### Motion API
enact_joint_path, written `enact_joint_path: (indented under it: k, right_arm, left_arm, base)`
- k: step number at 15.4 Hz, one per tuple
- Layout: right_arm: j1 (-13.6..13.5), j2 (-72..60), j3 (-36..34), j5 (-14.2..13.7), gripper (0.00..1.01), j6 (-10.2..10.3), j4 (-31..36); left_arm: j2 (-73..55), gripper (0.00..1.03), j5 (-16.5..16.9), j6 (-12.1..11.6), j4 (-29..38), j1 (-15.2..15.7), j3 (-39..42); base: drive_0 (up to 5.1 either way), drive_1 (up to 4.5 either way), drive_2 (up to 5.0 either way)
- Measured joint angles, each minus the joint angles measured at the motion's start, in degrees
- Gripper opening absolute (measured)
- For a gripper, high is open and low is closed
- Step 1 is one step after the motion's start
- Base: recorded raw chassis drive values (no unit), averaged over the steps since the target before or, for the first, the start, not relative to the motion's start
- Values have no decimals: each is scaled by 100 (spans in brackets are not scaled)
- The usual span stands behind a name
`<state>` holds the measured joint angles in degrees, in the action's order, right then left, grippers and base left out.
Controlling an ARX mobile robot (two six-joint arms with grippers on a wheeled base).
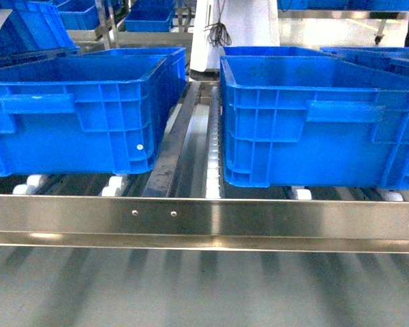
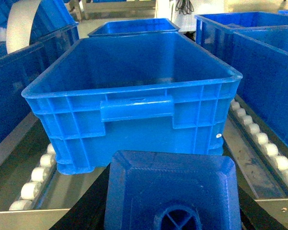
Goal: Sort blue parts and orange caps into right shelf containers
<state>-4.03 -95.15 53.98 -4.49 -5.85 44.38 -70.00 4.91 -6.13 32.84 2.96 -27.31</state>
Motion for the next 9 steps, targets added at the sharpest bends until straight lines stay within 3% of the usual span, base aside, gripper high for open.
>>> enact_joint_path:
  k: [1, 4, 5, 6, 7, 8, 9]
  right_arm:
    - [72, -1226, 1167, 59, 73, 24, -627]
    - [63, -1226, 872, 44, 88, 173, -476]
    - [17, -903, 435, -4, 99, 166, -96]
    - [-39, -435, -26, -59, 98, 151, 227]
    - [-173, 105, -579, -79, 98, 120, 501]
    - [-293, 422, -1078, -111, 98, 109, 492]
    - [-396, 455, -1453, -131, 98, 114, 323]
  left_arm:
    - [0, 44, -2, 0, 0, 0, 0]
    - [0, 44, -11, 0, 0, 0, 0]
    - [0, 44, -7, 0, 0, 0, 0]
    - [0, 44, -9, 0, 4, 0, 0]
    - [2, 44, -570, -48, -339, -151, -76]
    - [-142, 44, -1567, -79, -568, -291, -332]
    - [-483, 44, -1910, 2, -490, -284, -857]
  base:
    - [0, 0, 0]
    - [0, 0, 0]
    - [0, 0, 0]
    - [0, 0, 0]
    - [0, 0, 0]
    - [0, 0, 0]
    - [0, 0, 0]
